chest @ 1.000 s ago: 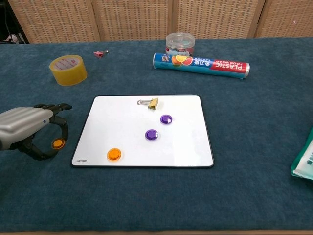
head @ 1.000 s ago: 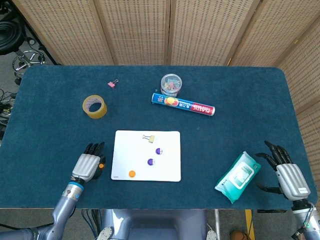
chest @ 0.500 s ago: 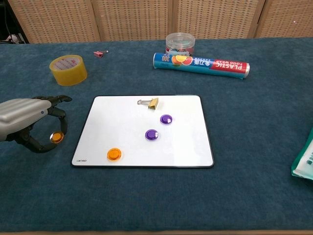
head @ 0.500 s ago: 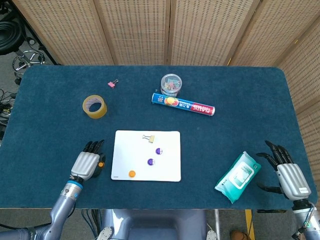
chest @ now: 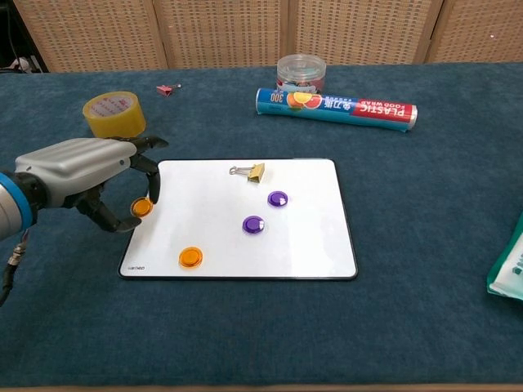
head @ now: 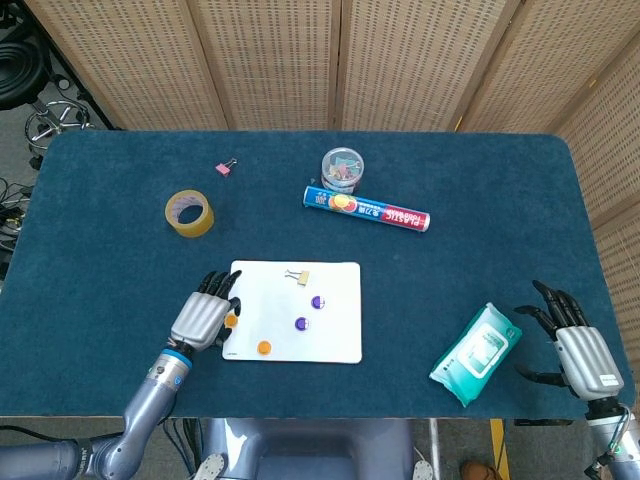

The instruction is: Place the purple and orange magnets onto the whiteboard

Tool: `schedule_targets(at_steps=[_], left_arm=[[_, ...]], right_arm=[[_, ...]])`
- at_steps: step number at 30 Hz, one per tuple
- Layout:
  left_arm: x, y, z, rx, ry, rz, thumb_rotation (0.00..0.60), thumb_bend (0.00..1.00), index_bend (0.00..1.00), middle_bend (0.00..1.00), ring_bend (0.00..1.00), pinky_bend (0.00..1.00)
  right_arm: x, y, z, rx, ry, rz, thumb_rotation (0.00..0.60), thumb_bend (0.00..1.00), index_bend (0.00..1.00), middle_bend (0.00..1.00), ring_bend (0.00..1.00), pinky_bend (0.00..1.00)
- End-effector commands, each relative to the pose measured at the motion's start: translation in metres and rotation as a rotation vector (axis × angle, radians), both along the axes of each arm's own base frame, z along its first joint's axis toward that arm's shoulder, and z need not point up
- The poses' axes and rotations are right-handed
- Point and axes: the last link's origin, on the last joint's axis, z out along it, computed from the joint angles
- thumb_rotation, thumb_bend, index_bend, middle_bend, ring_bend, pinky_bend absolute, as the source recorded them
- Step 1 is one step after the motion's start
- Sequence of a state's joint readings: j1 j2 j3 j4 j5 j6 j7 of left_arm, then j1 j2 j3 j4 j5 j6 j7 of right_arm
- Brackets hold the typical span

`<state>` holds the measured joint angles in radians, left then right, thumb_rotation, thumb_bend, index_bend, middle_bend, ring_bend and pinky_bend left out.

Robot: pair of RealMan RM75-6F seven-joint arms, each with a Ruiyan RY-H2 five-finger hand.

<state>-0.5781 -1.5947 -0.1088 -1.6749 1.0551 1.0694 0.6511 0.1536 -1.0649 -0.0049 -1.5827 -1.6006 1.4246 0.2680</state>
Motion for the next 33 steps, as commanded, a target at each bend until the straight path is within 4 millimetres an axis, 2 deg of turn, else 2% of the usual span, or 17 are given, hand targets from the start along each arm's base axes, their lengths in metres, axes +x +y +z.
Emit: schedule_targets(at_steps=[1,7,13,22,30,33], left_arm=[[0.018,0.004,-0.009,-0.022,-0.003,-0.023,0.600,0.33,0.60,0.00,0.00,0.00],[0.041,0.008,-0.027,-0.052,0.024,-0.051,0.600,0.33,0.60,0.00,0.00,0.00],[0.051,0.008,-0.041,-0.072,0.029,-0.057,0.600,0.33,0.60,0.00,0.00,0.00],[0.057,0.007,-0.058,-0.096,0.037,-0.049,0.600,0.33,0.60,0.00,0.00,0.00],[0.063,0.008,-0.062,-0.100,0.022,-0.048,0.600,0.33,0.60,0.00,0.00,0.00],[0.063,0.008,-0.063,-0.104,0.021,-0.042,0.600,0.33,0.57,0.00,0.00,0.00]], right_arm=[[0.000,0.000,0.001,-0.002,-0.001,-0.002,0.600,0.00,0.26,0.00,0.00,0.00],[-0.002,-0.001,0.003,-0.007,-0.004,-0.006,0.600,0.00,0.27,0.00,0.00,0.00],[-0.004,-0.003,0.003,-0.009,-0.007,-0.012,0.600,0.00,0.27,0.00,0.00,0.00],[-0.005,-0.004,0.005,-0.011,-0.010,-0.016,0.600,0.00,0.27,0.00,0.00,0.00],[-0.006,-0.005,0.004,-0.008,-0.009,-0.017,0.600,0.00,0.27,0.00,0.00,0.00],[-0.006,-0.005,0.004,-0.009,-0.009,-0.018,0.600,0.00,0.27,0.00,0.00,0.00]])
